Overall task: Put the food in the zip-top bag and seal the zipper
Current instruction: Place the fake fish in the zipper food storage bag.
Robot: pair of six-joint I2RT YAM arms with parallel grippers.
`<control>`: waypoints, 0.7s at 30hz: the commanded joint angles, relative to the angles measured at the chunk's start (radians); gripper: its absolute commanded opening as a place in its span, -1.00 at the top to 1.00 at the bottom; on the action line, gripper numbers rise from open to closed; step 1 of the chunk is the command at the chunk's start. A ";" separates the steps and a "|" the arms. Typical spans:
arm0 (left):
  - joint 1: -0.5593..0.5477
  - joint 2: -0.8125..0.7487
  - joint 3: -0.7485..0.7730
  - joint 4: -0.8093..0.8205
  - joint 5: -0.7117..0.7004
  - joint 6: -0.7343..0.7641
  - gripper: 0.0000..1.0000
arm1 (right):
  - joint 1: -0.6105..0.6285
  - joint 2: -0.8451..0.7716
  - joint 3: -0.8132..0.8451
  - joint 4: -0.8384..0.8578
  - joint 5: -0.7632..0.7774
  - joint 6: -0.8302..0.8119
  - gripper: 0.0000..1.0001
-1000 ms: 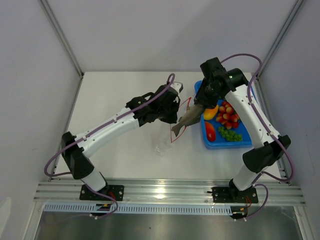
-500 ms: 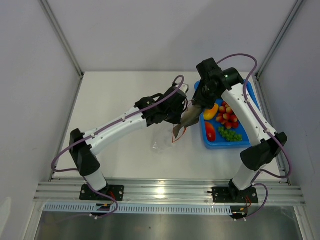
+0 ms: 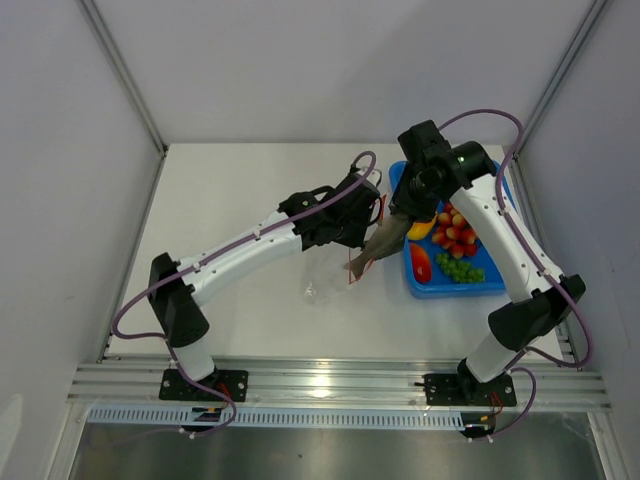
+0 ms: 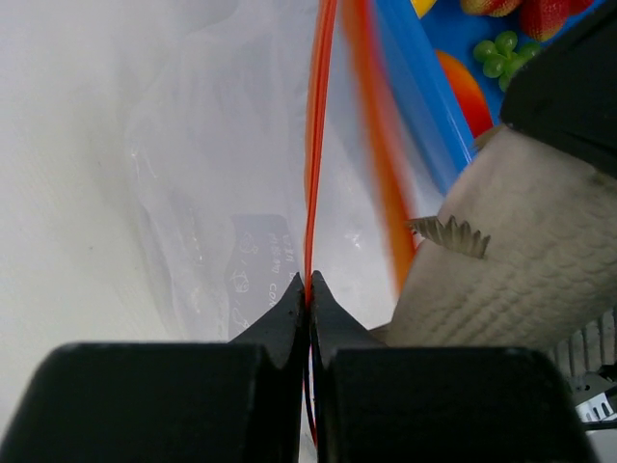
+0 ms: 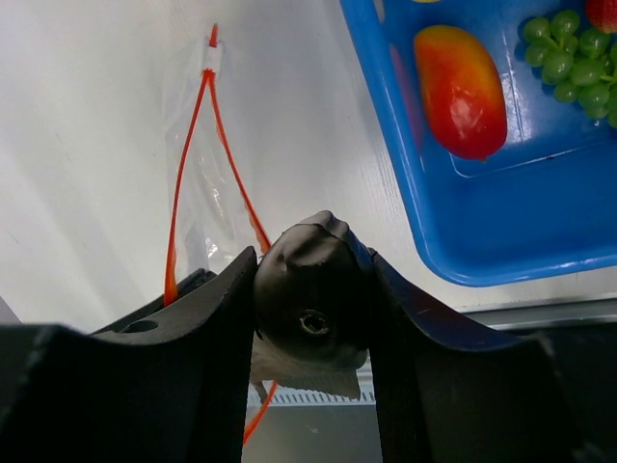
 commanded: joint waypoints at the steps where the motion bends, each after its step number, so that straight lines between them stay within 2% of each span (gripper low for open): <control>1: -0.002 0.009 0.058 0.003 -0.010 0.027 0.99 | 0.005 -0.051 -0.016 -0.163 0.023 -0.013 0.96; 5: 0.007 0.006 0.057 0.009 0.015 0.039 0.99 | 0.008 -0.060 -0.010 -0.165 0.021 -0.019 0.96; 13: 0.007 0.005 0.057 0.027 0.062 0.044 0.99 | 0.042 0.021 0.062 -0.163 0.003 -0.015 0.98; 21: 0.007 -0.021 0.034 0.050 0.073 0.038 0.99 | 0.034 0.084 0.037 -0.159 -0.036 -0.003 0.81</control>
